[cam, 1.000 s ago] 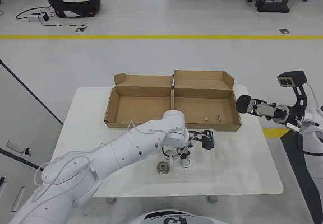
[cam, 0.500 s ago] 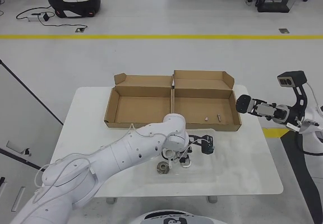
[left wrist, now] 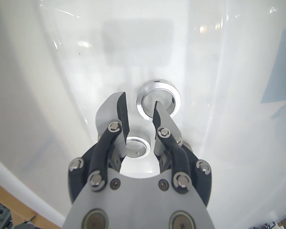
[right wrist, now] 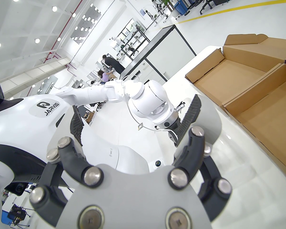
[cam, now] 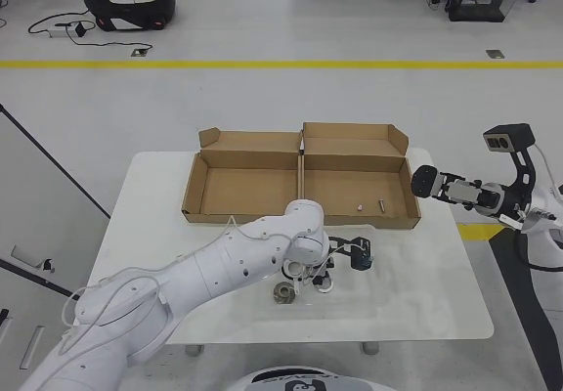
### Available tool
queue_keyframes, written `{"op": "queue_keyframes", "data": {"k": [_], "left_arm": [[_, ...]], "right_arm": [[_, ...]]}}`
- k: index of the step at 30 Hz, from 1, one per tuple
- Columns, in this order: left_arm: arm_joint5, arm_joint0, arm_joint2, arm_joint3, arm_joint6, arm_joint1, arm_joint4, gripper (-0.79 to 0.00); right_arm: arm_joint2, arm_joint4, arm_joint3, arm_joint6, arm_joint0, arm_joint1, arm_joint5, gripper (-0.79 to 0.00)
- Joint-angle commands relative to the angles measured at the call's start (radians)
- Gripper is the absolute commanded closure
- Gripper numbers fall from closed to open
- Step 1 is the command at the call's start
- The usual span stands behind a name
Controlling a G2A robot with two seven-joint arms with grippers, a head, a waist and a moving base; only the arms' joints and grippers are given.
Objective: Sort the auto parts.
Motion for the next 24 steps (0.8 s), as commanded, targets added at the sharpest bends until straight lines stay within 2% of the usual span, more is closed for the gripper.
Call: {"op": "queue_keyframes", "data": {"k": [1,6,17,20,24], "left_arm": [[-0.003,0.0,-0.001,0.002,0.001,-0.001,-0.003,-0.308],[-0.002,0.003,-0.001,0.01,0.005,-0.004,0.003,-0.274],[-0.007,0.008,-0.001,0.02,0.016,-0.01,0.014,-0.265],[-0.005,0.01,-0.001,0.021,0.021,-0.011,0.023,-0.228],[-0.008,0.013,0.0,0.021,0.026,-0.013,0.03,-0.237]], "right_arm": [[0.0,0.0,0.0,0.0,0.0,0.0,0.0,-0.785],[0.0,0.0,0.0,0.0,0.0,0.0,0.0,-0.785],[0.0,0.0,0.0,0.0,0.0,0.0,0.0,-0.785],[0.0,0.0,0.0,0.0,0.0,0.0,0.0,-0.785],[0.0,0.0,0.0,0.0,0.0,0.0,0.0,-0.785]]}}
